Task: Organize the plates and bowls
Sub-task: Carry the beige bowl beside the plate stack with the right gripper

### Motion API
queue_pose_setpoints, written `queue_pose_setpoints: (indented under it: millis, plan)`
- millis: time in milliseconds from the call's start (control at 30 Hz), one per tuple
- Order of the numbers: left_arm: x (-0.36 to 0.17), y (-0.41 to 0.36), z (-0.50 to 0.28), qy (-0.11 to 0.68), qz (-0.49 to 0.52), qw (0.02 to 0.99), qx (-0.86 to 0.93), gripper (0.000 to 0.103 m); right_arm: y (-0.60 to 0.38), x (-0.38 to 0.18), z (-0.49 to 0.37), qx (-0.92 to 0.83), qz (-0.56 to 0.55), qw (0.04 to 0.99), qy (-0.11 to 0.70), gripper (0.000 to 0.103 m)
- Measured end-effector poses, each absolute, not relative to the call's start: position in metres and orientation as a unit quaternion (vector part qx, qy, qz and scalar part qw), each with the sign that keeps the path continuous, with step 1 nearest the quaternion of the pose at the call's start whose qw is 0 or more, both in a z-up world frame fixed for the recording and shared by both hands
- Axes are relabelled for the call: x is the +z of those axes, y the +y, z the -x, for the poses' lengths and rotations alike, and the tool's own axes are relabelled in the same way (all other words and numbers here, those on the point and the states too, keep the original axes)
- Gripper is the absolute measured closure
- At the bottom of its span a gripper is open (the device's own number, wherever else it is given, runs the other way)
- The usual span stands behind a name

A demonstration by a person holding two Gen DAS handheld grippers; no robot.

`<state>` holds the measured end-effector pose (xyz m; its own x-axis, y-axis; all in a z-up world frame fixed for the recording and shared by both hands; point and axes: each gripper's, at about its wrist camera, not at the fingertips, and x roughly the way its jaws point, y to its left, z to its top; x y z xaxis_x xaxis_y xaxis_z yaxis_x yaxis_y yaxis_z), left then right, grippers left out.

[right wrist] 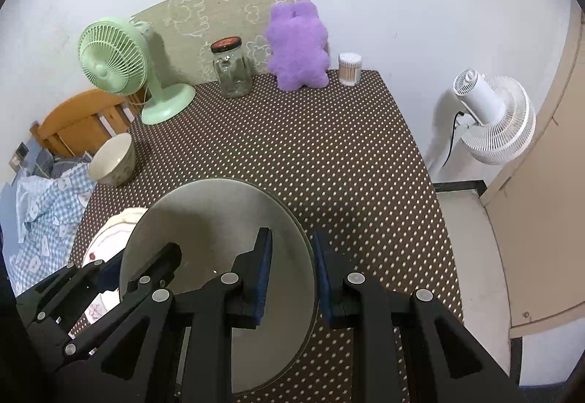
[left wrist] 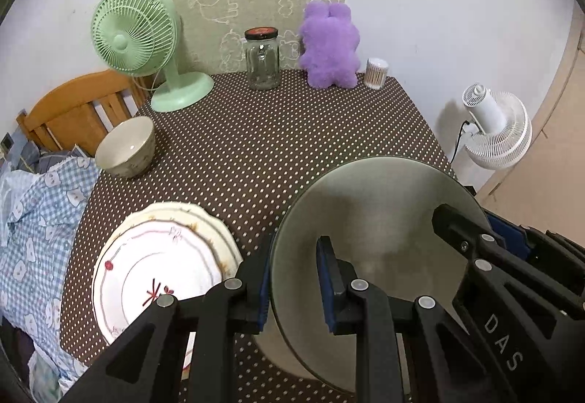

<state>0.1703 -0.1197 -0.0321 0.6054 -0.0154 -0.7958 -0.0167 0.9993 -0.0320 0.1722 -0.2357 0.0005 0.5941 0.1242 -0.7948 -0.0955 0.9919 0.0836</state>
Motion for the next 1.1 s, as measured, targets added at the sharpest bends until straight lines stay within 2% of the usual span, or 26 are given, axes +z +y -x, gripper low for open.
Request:
queue_pose_setpoints:
  millis: [667, 1100]
  plan:
    - [-0.082, -0.106, -0.159, 0.487, 0.016, 0.873, 0.003, 0.083, -0.218, -0.049, -0.16, 0.055, -0.012, 0.871, 0.489, 0.077]
    - [-0.095, -0.099, -0.169, 0.498, 0.02, 0.867, 0.013, 0.083, -0.209, -0.066, -0.174, 0.06, -0.007, 0.861, 0.505, 0.077]
